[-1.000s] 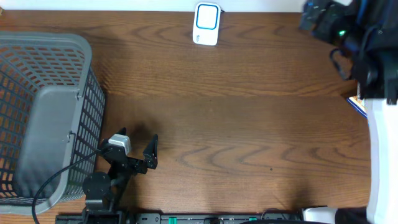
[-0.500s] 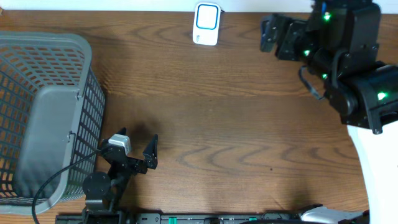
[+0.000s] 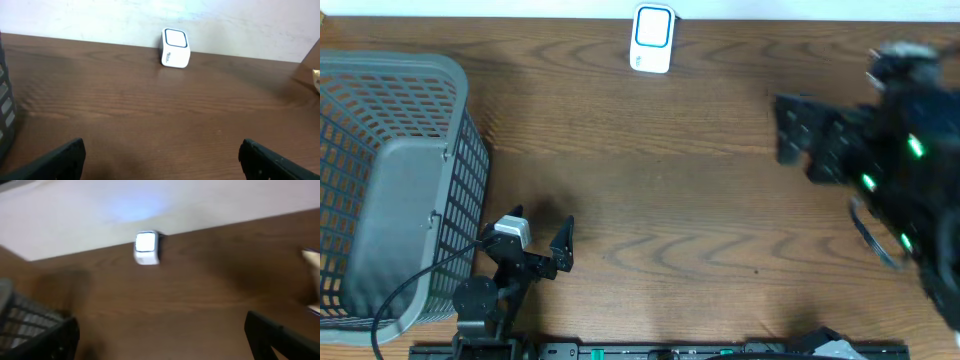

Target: Scan the item barcode

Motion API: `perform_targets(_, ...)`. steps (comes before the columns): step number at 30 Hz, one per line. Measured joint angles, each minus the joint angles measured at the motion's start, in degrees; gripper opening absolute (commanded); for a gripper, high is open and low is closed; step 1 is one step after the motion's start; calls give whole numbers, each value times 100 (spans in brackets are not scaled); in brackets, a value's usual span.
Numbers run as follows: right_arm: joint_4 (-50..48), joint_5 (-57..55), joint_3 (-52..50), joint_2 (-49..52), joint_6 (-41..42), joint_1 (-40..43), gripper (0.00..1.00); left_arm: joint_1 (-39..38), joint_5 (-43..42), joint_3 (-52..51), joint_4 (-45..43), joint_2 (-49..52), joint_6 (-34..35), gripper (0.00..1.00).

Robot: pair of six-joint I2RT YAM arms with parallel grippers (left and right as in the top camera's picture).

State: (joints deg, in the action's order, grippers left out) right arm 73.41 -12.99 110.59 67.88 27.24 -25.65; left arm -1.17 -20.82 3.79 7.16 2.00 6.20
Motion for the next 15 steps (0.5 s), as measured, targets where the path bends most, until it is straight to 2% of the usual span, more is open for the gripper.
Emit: perform_targets(15, 240, -487, -2446, -2704, 516, 0, 99, 0, 0, 0, 0, 0, -2, 98)
